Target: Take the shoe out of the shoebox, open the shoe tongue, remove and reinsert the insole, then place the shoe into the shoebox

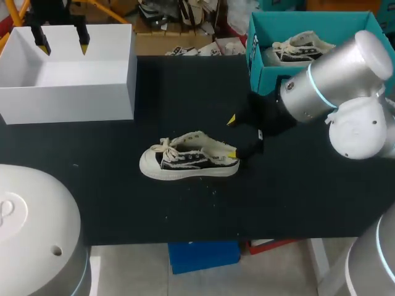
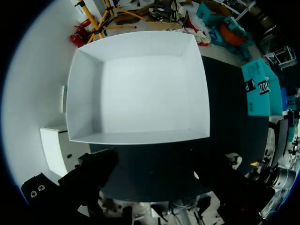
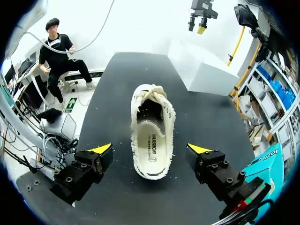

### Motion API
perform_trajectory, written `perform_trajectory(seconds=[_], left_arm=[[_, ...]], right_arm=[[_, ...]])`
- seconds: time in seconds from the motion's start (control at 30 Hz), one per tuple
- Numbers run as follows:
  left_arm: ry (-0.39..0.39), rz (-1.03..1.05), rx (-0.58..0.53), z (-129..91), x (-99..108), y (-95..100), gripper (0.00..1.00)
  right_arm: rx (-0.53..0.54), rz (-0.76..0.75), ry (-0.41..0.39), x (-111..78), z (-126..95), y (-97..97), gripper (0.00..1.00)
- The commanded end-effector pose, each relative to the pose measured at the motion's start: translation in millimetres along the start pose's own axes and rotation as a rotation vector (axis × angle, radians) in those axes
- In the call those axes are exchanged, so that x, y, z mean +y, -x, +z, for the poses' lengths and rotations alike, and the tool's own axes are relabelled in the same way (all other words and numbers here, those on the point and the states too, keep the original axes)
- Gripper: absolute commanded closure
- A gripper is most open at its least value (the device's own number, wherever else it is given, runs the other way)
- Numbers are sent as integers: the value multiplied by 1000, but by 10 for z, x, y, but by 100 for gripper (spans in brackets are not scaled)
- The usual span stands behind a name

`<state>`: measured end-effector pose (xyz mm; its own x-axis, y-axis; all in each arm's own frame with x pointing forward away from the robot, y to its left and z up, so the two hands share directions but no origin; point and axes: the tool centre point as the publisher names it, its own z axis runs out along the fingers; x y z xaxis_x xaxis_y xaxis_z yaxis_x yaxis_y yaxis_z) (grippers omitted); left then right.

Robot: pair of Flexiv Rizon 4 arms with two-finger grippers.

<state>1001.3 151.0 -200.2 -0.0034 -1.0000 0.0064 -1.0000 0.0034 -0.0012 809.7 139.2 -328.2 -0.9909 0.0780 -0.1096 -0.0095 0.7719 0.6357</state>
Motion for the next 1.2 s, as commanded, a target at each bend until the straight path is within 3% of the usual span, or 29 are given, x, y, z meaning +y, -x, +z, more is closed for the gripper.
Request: perform_trajectory(seconds=[0.03, 0.27, 0.67, 1.2], left_arm=[[1, -2, -3, -3, 5, -6, 0], [1, -2, -3, -3, 5, -6, 0], [1, -2, -3, -3, 5, -6, 0], [1, -2, -3, -3, 5, -6, 0]], right_arm=[[-30, 1, 113, -103, 12, -64, 0], [-4, 22, 167, -177, 108, -50, 0], [-21, 77, 183, -365, 318, 60, 0], [-27, 103, 225, -519, 570, 23, 0]])
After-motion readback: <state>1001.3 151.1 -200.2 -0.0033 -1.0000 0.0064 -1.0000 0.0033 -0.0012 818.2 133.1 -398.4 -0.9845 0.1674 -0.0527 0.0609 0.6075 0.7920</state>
